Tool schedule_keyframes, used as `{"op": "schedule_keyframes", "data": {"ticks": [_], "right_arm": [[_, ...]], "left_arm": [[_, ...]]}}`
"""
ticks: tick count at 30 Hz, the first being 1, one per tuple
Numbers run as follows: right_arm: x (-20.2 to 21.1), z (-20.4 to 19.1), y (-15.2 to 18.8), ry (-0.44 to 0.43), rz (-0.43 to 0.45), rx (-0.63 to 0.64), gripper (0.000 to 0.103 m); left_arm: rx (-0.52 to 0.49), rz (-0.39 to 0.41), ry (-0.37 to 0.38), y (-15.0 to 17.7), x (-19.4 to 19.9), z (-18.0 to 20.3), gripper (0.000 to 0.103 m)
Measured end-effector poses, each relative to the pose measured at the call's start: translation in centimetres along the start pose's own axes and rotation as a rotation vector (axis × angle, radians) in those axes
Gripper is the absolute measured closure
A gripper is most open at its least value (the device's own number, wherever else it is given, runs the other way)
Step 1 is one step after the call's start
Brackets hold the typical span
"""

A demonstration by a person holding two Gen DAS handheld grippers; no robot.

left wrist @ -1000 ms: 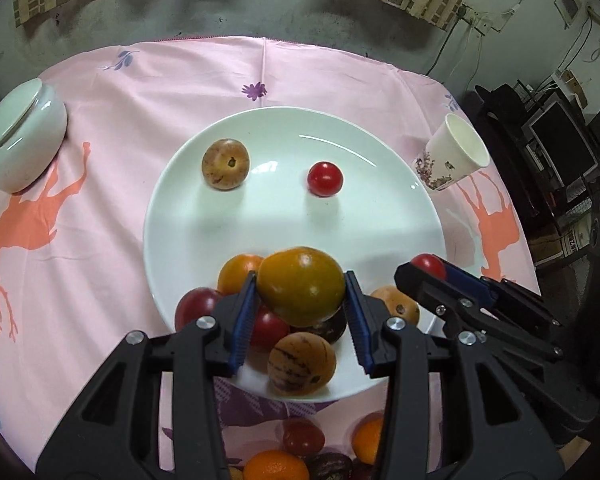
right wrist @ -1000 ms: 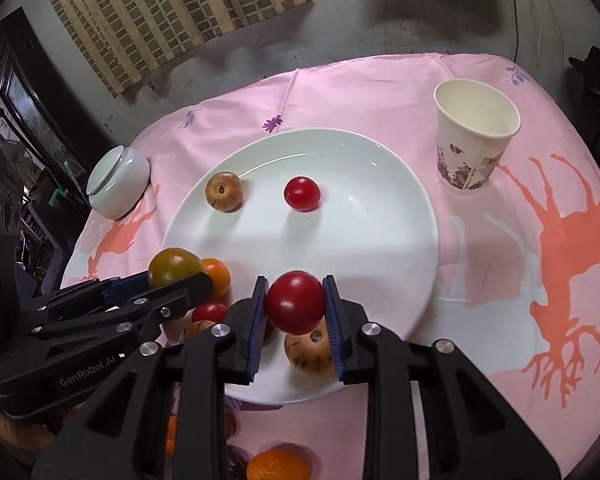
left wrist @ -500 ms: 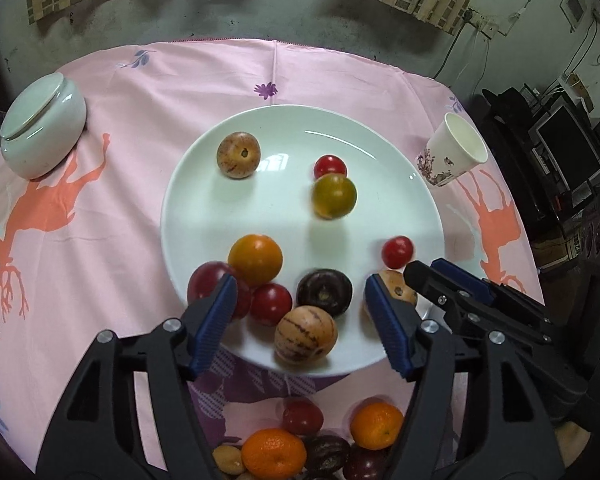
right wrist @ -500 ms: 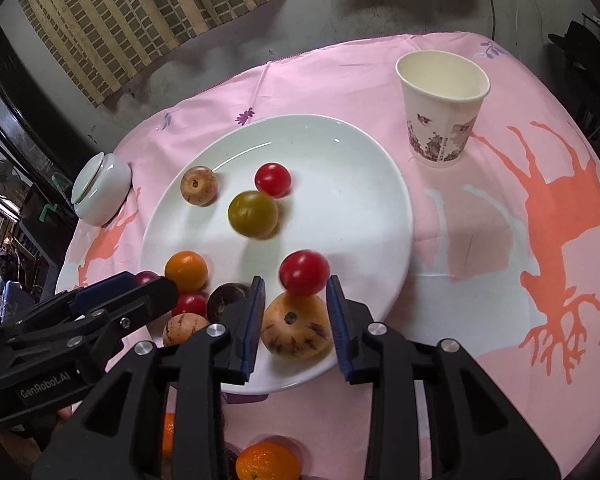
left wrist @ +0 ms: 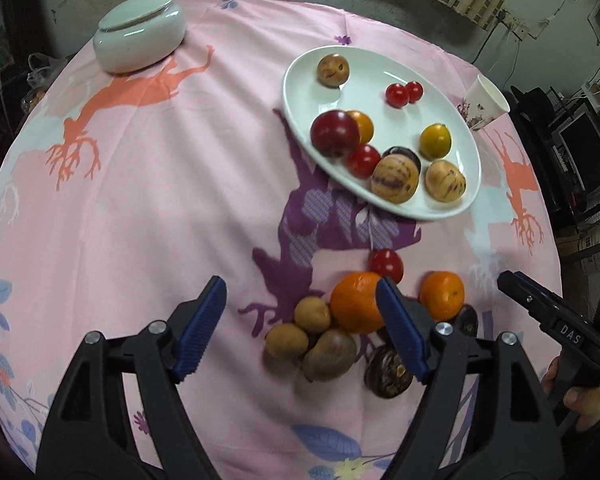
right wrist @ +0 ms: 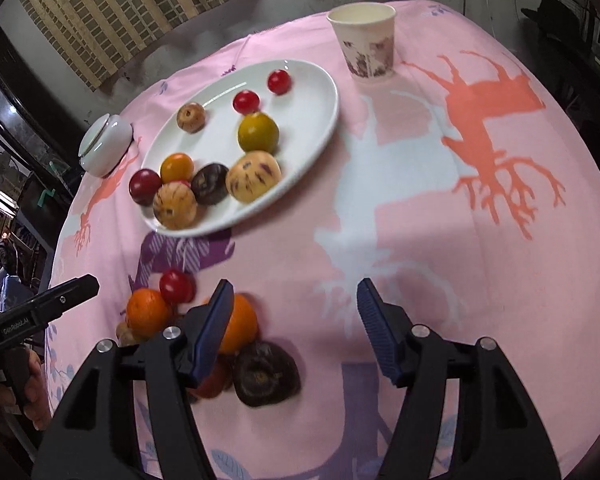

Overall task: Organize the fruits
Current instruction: 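Withdraw both tools from the plate back to the fruit pile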

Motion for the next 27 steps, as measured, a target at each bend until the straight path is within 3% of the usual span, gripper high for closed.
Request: {"op": "schedule_keyframes", "data": {"ticks": [13,27], "right_arm": [[0.3,-1.6,6.1,0.01,-0.059,0.058,0.039],[-0.5,-1.8,7.2,-0.001,-0.092,0.067,0.039]], "left_arm": [[-0.044,-0.08,-0.023,6.1,-1.0,0.5,0.024],[-0.04,-0.105,-0.039,6.1,-2.4,-1.3,0.024]]}}
Point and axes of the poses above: each gripper's, at about its wrist camera, not at the fingertips, and x roughly against the way its jaws point, z to its right, y to its underside, the point moved 1 cm from there along -x, roughly the way its jaws point, and after that the axes turned 13 degrees about -z, right-handed, at the moved point
